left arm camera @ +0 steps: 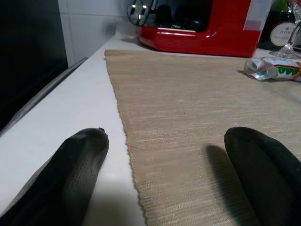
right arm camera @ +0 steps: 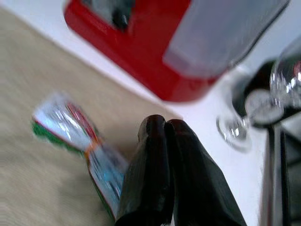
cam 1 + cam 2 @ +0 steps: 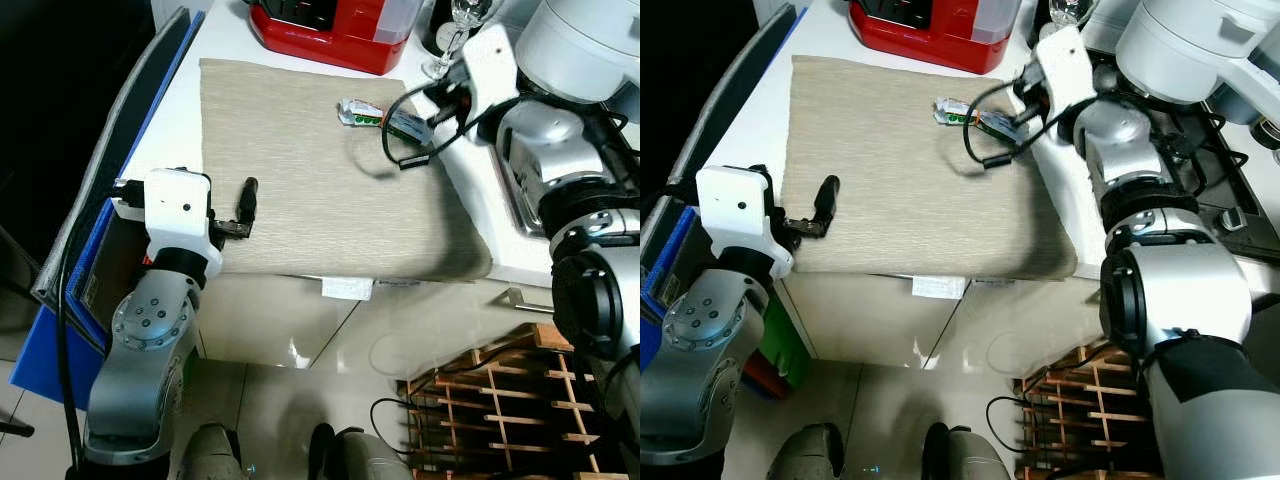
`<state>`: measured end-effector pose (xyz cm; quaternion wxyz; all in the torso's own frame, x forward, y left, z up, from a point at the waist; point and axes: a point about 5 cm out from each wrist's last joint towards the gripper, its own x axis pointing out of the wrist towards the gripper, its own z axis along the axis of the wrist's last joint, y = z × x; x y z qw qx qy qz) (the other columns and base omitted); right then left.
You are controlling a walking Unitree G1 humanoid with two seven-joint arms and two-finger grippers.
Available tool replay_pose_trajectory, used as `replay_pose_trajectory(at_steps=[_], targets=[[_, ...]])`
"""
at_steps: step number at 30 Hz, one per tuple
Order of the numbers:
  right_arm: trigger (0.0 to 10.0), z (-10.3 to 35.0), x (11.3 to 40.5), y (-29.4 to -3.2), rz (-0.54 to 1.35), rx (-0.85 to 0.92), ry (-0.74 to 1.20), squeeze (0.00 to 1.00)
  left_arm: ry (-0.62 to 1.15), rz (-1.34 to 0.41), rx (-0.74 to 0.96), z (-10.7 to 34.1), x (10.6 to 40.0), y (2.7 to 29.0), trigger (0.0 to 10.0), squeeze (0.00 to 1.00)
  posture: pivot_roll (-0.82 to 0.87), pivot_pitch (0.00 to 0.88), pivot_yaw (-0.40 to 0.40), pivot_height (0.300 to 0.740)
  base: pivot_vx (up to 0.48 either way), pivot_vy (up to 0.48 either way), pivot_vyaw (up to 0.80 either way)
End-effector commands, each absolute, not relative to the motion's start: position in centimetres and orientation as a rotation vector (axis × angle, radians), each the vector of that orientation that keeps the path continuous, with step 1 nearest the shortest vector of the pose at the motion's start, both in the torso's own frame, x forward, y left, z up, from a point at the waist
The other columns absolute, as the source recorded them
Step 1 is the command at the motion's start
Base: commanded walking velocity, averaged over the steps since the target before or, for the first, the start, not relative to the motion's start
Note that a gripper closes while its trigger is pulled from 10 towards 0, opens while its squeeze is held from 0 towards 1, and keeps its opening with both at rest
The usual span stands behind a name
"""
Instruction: Restocking fridge
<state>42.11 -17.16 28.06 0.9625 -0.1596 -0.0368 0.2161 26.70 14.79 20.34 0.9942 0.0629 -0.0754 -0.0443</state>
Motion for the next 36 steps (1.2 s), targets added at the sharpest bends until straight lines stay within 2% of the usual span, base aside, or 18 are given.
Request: replay_pose_trajectory(at_steps=[1,2,3,4,5,6,7,9,12,18,26,36], targets=[[0.0,29.8,42.0,-17.5,0.444,-0.312,-0.148,0.44,-0.158,-0.113,0.125,20.3,27.0,14.2,10.0,0.00,0.14,0.133,-0.188,0.740,0.000,0.000,0.00],[0.0,30.0,42.0,-17.4,0.451,-0.310,-0.158,0.42,-0.162,-0.114,0.124,20.4,27.1,14.1,10.0,0.00,0.14,0.129,-0.187,0.740,0.000,0.000,0.00],[0.0,30.0,42.0,-17.3,0.457,-0.314,-0.160,0.21,-0.163,-0.115,0.123,20.3,27.3,14.1,10.0,0.00,0.14,0.116,-0.182,0.740,0.000,0.000,0.00],[0.0,29.7,41.9,-17.1,0.473,-0.343,-0.143,0.21,-0.167,-0.119,0.120,20.4,27.4,14.0,10.0,0.00,0.13,0.112,-0.180,0.740,0.000,0.000,0.00],[9.6,29.1,42.0,-17.1,0.473,-0.389,-0.114,0.00,-0.170,-0.126,0.118,20.4,27.6,13.8,10.0,0.00,0.13,0.102,-0.178,0.740,0.000,0.000,0.00],[9.6,28.7,42.0,-17.1,0.471,-0.421,-0.094,0.00,-0.172,-0.132,0.117,20.5,27.7,13.7,10.0,0.00,0.13,0.102,-0.178,0.740,0.000,0.000,0.00],[10.0,28.3,42.0,-17.2,0.468,-0.462,-0.074,1.00,-0.172,-0.151,0.115,20.5,27.7,13.4,10.0,0.00,0.13,0.094,-0.175,0.740,0.000,0.000,0.00],[10.0,28.1,42.0,-17.3,0.464,-0.484,-0.064,1.00,-0.171,-0.163,0.115,20.5,27.7,13.3,10.0,0.00,0.13,0.094,-0.175,0.740,0.000,0.000,0.00],[10.0,28.1,42.0,-17.3,0.463,-0.517,-0.043,1.00,-0.155,-0.283,0.105,19.9,27.6,11.9,10.0,0.00,0.12,0.082,-0.172,0.740,0.000,0.000,0.00],[10.0,27.9,42.0,-17.0,0.490,-0.535,-0.002,1.00,-0.304,-0.523,0.133,21.5,26.2,9.5,10.0,0.00,0.14,0.086,-0.187,0.740,0.000,0.000,0.00],[10.0,27.0,42.0,-16.5,0.531,-0.557,0.062,1.00,-0.389,-0.625,0.150,22.8,25.1,8.7,10.0,0.00,0.19,0.109,-0.212,0.740,0.000,0.000,0.00],[10.0,25.5,41.9,-15.7,0.577,-0.626,0.149,1.00,-0.398,-0.602,0.091,23.0,24.0,8.9,10.0,0.00,0.23,0.135,-0.242,0.740,0.000,0.000,0.00]])
